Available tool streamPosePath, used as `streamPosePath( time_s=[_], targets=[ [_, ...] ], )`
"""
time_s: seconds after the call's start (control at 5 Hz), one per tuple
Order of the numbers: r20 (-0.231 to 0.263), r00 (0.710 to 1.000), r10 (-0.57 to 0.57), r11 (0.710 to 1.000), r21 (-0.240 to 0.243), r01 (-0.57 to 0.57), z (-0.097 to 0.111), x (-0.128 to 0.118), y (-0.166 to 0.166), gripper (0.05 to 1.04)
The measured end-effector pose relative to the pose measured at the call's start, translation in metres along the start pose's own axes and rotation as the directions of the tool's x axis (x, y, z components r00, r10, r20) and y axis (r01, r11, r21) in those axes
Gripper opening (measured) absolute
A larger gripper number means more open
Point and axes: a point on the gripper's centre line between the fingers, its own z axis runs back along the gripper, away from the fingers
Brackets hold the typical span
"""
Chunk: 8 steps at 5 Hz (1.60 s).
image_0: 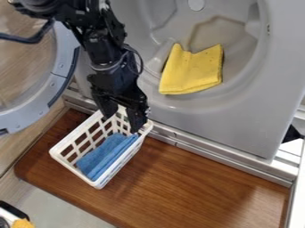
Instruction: Take the yellow towel and place it next to the blue towel
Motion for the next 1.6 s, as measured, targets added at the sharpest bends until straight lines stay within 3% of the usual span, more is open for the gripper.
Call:
streamPosePath(
  time_s=[0.2, 0.4, 0.8, 1.0, 1.4, 1.6],
  targets=[
    [-0.017, 1.0, 0.008, 1.0, -0.007, -0.008, -0.005, -0.002, 0.0, 1.001],
    [0.026, 0.999, 0.026, 1.0, -0.01, -0.025, -0.005, 0.019, 0.0, 1.001],
    [0.146, 0.987, 0.069, 0.997, -0.029, -0.066, -0.003, 0.082, 0.003, 1.001],
    [0.231, 0.971, 0.057, 0.998, -0.017, -0.054, 0.009, 0.11, 0.001, 1.001],
    [0.224, 0.972, 0.065, 0.998, -0.013, -0.063, -0.018, 0.104, -0.005, 1.001],
    [0.161, 0.984, 0.08, 0.997, -0.011, -0.079, -0.046, 0.09, -0.006, 0.999]
  ],
)
